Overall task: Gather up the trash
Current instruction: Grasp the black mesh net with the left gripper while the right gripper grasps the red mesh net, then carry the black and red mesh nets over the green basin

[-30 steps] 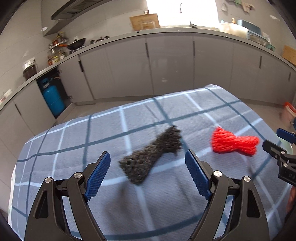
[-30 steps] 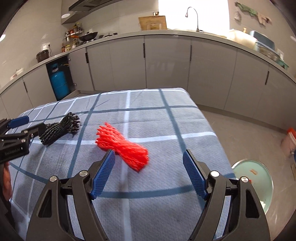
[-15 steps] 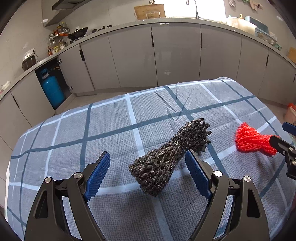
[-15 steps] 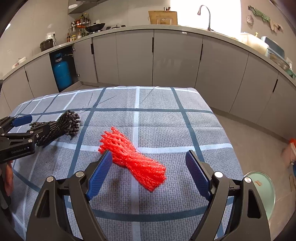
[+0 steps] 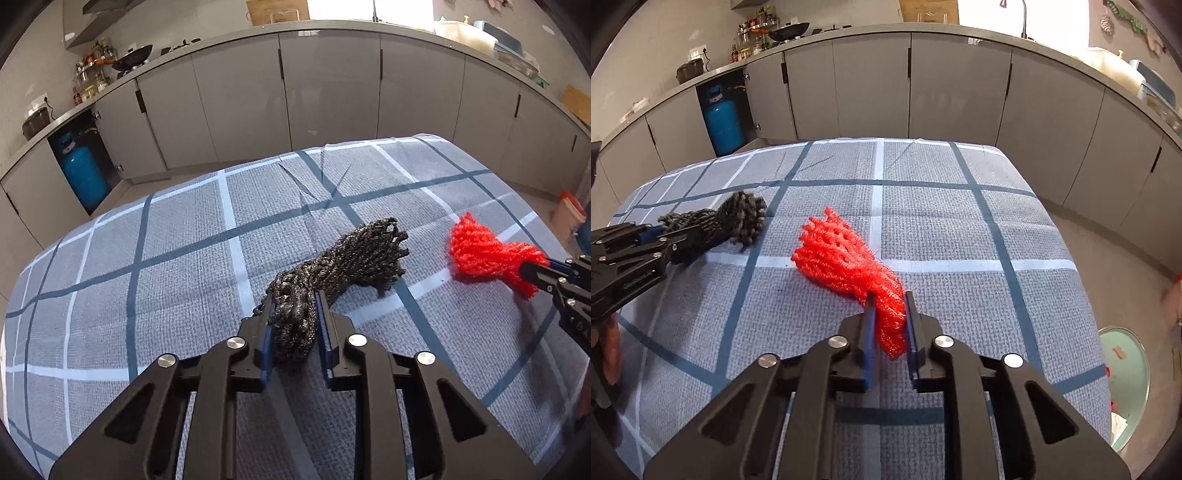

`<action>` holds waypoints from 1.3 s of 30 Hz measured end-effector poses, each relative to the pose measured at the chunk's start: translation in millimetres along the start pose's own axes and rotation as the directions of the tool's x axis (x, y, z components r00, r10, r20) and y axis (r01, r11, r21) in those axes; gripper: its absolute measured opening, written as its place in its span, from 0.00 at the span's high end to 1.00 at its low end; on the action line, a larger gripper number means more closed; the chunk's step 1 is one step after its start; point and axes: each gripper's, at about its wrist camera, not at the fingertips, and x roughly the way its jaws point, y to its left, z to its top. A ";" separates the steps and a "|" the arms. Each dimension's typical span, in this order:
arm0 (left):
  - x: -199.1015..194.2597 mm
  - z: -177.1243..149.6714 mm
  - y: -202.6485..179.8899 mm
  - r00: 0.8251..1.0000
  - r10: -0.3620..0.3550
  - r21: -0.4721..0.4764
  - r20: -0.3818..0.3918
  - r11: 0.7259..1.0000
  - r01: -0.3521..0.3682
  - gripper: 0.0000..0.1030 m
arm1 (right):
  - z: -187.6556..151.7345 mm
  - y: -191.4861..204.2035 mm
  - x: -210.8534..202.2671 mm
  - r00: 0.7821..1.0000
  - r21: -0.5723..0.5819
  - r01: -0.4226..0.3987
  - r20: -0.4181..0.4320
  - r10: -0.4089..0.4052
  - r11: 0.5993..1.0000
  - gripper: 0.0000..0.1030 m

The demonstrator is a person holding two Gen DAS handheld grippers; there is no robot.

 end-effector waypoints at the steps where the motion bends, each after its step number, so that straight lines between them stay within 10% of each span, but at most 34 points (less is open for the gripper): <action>1: -2.4 -0.1 -1.5 1.000 0.000 0.003 0.003 1.000 0.000 0.81 | -1.0 0.3 -5.1 1.000 0.003 -0.003 0.010 0.003 1.000 0.88; 39: -107.5 42.8 -236.9 0.957 -0.258 0.312 0.133 0.927 0.206 0.82 | -88.2 -169.0 -170.3 0.950 0.368 0.174 0.182 -0.254 0.913 0.87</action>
